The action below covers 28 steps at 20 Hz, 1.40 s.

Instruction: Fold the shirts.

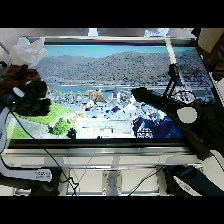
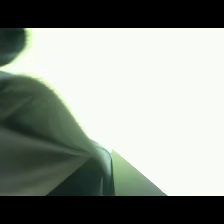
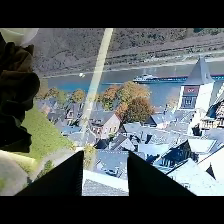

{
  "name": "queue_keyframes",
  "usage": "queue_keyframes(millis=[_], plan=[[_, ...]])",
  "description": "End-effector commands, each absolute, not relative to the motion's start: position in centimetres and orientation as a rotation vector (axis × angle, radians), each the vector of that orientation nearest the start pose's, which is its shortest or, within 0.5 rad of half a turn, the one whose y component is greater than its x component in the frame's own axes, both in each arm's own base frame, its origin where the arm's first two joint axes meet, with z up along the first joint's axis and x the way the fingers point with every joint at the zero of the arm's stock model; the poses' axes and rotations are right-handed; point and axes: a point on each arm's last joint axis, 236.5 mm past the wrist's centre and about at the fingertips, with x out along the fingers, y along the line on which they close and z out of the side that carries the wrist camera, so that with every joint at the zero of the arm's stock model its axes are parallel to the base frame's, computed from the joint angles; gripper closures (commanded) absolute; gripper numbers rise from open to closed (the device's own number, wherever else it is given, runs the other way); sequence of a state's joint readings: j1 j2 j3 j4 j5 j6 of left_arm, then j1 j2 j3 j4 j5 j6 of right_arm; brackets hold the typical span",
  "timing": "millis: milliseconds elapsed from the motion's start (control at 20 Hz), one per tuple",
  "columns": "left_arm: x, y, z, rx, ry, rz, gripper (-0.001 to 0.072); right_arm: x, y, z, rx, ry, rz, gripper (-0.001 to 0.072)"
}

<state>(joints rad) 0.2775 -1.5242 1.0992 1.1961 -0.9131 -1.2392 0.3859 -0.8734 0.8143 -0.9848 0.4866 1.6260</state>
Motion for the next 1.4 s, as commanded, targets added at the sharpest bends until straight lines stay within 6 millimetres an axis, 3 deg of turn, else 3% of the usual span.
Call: queue_keyframes(millis=[0, 200, 300, 400, 550, 650, 700, 750, 800, 900, 1000, 1150, 1250, 1350], plan=[[44.6, -14.4, -0.6, -0.480, 1.052, -0.555, 0.0699, 36.6, 19.9, 13.5, 0.423, 0.606, 0.447, 0.0403], [40.7, -30.5, 5.0, -0.331, 0.986, -0.870, 0.0700, 37.3, 18.8, 13.6, 0.314, 0.558, 0.423, 0.0403], [38.8, -36.3, 8.0, -0.301, 0.915, -0.952, 0.0699, 37.5, 18.2, 13.3, 0.248, 0.547, 0.413, 0.0403], [37.0, -40.0, 9.9, -0.313, 0.887, -0.998, 0.0699, 37.7, 17.7, 13.2, 0.187, 0.535, 0.403, 0.0403], [34.8, -42.3, 10.0, -0.326, 0.929, -1.038, 0.0699, 37.9, 16.6, 13.8, 0.088, 0.498, 0.387, 0.0404], [34.3, -42.5, 9.5, -0.330, 0.956, -1.045, 0.0692, 37.9, 15.7, 14.8, 0.007, 0.455, 0.372, 0.0403], [34.3, -42.5, 9.6, -0.330, 0.955, -1.045, 0.0489, 37.8, 15.3, 15.2, -0.021, 0.440, 0.367, 0.0402], [34.6, -42.4, 10.0, -0.325, 0.941, -1.046, 0.0062, 37.6, 15.1, 15.3, -0.036, 0.441, 0.363, 0.0401], [35.2, -42.2, 10.7, -0.328, 0.923, -1.042, 0.0005, 37.2, 14.8, 14.7, -0.024, 0.479, 0.355, 0.0392], [37.8, -40.5, 11.8, -0.301, 0.869, -0.999, 0.0006, 35.8, 13.8, 11.3, 0.051, 0.651, 0.313, 0.0256], [41.4, -36.8, 12.3, -0.307, 0.854, -0.883, 0.0007, 33.9, 11.9, 7.3, 0.078, 0.838, 0.258, 0.0234], [45.7, -28.6, 10.9, -0.367, 0.930, -0.680, 0.0009, 32.0, 12.3, 1.8, 0.240, 0.994, 0.255, 0.0233], [45.6, -23.1, 8.7, -0.378, 1.064, -0.585, 0.0010, 30.6, 13.1, -2.3, 0.294, 1.085, 0.264, 0.0234], [44.1, -18.7, 7.0, -0.369, 1.193, -0.536, 0.0014, 29.6, 14.6, -4.8, 0.354, 1.148, 0.304, 0.0234]])
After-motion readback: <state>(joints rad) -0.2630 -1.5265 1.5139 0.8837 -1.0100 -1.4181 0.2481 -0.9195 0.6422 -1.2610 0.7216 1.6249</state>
